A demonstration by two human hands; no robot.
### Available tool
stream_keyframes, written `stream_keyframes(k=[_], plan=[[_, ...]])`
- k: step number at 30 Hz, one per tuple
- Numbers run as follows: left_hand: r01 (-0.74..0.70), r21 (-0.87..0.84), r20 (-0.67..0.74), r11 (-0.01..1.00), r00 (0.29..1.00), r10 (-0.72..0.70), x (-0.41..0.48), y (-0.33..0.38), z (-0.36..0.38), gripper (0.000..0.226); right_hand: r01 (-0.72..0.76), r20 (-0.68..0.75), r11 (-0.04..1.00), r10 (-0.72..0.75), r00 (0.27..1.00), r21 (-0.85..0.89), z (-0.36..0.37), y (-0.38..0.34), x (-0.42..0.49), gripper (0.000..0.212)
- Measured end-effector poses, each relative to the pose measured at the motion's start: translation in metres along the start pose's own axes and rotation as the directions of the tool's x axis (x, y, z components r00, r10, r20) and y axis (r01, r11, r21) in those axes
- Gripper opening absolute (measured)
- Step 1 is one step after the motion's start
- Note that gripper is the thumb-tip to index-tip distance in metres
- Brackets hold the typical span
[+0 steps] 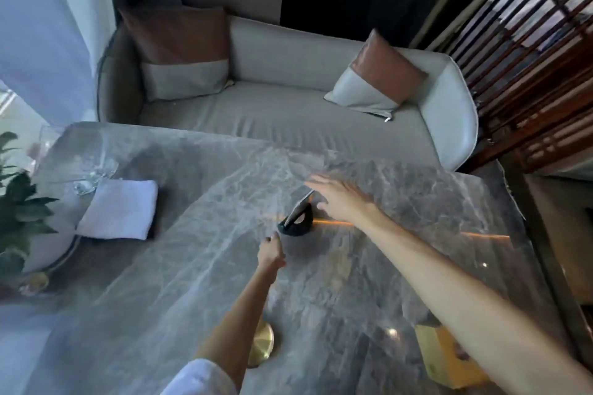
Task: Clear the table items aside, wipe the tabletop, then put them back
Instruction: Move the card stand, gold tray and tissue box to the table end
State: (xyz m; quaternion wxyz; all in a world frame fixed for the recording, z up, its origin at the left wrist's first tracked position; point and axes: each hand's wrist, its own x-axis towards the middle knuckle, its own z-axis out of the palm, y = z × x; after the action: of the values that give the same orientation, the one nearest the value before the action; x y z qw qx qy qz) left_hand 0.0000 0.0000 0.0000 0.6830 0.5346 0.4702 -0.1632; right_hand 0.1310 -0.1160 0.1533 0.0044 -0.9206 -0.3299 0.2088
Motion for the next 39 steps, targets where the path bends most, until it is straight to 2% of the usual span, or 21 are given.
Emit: stream_keyframes(k=[3, 6, 8, 12, 15, 18, 20, 25, 27, 29, 30, 32, 34, 37, 39], plan=[[-0.054, -0.023, 0.064, 0.998, 0.996, 0.055, 0.009, 0.009, 0.003, 0.03, -0.05, -0.001, 0.999, 0.05, 0.999, 0.0, 0.008, -0.002, 0.011, 0.059], [0.001, -0.171, 0.11, 0.985, 0.994, 0.018, 0.017, 0.016, 0.01, 0.05, -0.087, -0.1, 0.994, 0.094, 0.991, 0.069, 0.016, -0.006, 0.014, 0.04], [0.033, -0.21, 0.137, 0.977, 0.991, -0.004, 0.022, 0.022, 0.012, 0.053, -0.092, -0.158, 0.988, 0.111, 0.981, 0.126, 0.018, -0.009, 0.016, 0.03], [0.041, -0.115, 0.191, 0.993, 0.981, -0.018, 0.021, 0.022, 0.009, 0.061, -0.097, -0.204, 0.984, 0.127, 0.971, 0.151, 0.022, -0.013, 0.009, 0.011], [-0.034, -0.083, 0.217, 0.996, 0.975, 0.051, 0.005, 0.021, 0.006, 0.054, -0.145, -0.263, 0.973, 0.189, 0.946, 0.18, 0.023, -0.012, -0.012, 0.016], [-0.105, -0.087, 0.237, 0.991, 0.964, 0.123, -0.014, 0.008, 0.006, 0.039, -0.275, -0.256, 0.877, 0.393, 0.883, 0.395, 0.026, 0.005, -0.043, 0.021], [-0.125, -0.128, 0.257, 0.984, 0.954, 0.154, -0.026, -0.006, 0.011, 0.035, -0.307, -0.226, 0.793, 0.479, 0.848, 0.527, 0.029, 0.026, -0.068, 0.024], [-0.135, -0.207, 0.316, 0.969, 0.928, 0.197, -0.074, -0.03, 0.045, 0.034, -0.222, -0.129, 0.556, 0.523, 0.843, 0.801, 0.033, 0.085, -0.132, 0.019], [-0.174, -0.204, 0.346, 0.963, 0.908, 0.238, -0.096, -0.037, 0.07, 0.041, -0.189, -0.108, 0.454, 0.552, 0.827, 0.871, 0.031, 0.106, -0.154, 0.019], [-0.223, -0.209, 0.326, 0.952, 0.902, 0.283, -0.118, -0.041, 0.101, 0.045, -0.118, -0.103, 0.359, 0.54, 0.835, 0.926, 0.025, 0.125, -0.175, 0.012], [-0.24, -0.205, 0.292, 0.949, 0.91, 0.293, -0.127, -0.043, 0.117, 0.042, -0.088, -0.107, 0.334, 0.523, 0.846, 0.939, 0.021, 0.135, -0.185, 0.016], [-0.261, -0.173, 0.252, 0.95, 0.92, 0.299, -0.141, -0.043, 0.15, 0.032, -0.02, -0.147, 0.358, 0.433, 0.889, 0.933, 0.01, 0.159, -0.208, 0.043], [-0.272, -0.107, 0.27, 0.956, 0.918, 0.291, -0.151, -0.044, 0.179, 0.028, 0.01, -0.144, 0.425, 0.284, 0.948, 0.905, 0.0, 0.186, -0.235, 0.053], [-0.273, 0.02, 0.324, 0.962, 0.912, 0.253, -0.161, -0.04, 0.225, 0.03, 0.03, -0.09, 0.617, 0.067, 0.994, 0.786, -0.012, 0.242, -0.284, 0.067], [-0.27, 0.13, 0.383, 0.954, 0.901, 0.203, -0.167, -0.03, 0.26, 0.028, 0.018, -0.088, 0.761, 0.051, 0.995, 0.648, -0.02, 0.284, -0.311, 0.066]])
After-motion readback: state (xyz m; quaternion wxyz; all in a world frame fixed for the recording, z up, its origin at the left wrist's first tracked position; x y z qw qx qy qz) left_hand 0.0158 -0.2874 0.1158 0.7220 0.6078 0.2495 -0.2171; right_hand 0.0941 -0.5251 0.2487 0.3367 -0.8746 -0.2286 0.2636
